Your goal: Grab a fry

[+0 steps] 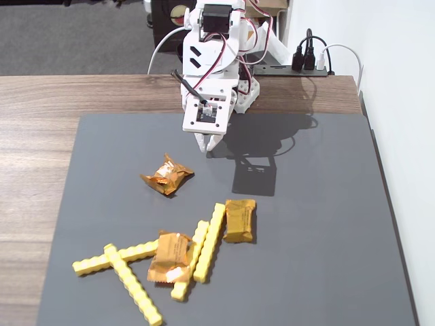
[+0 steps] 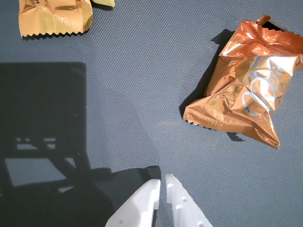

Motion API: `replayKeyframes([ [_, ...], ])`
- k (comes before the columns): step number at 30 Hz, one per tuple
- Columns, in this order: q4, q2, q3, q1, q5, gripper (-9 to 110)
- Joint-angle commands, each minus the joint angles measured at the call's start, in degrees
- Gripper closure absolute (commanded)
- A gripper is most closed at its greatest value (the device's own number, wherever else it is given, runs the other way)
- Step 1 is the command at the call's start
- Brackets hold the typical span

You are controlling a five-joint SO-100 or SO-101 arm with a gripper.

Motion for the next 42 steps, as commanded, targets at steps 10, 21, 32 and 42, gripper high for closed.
replayKeyframes([
  [10, 0.62, -0.09, -0.18, -0.18, -0.44, 101],
  [21, -0.26, -2.02, -0.35, -2.2, -0.62, 101],
  [32, -1.49, -24.96, -21.88, 0.97, -0.35, 101],
  [42, -1.58, -44.03, -42.01, 9.4, -6.06, 101],
])
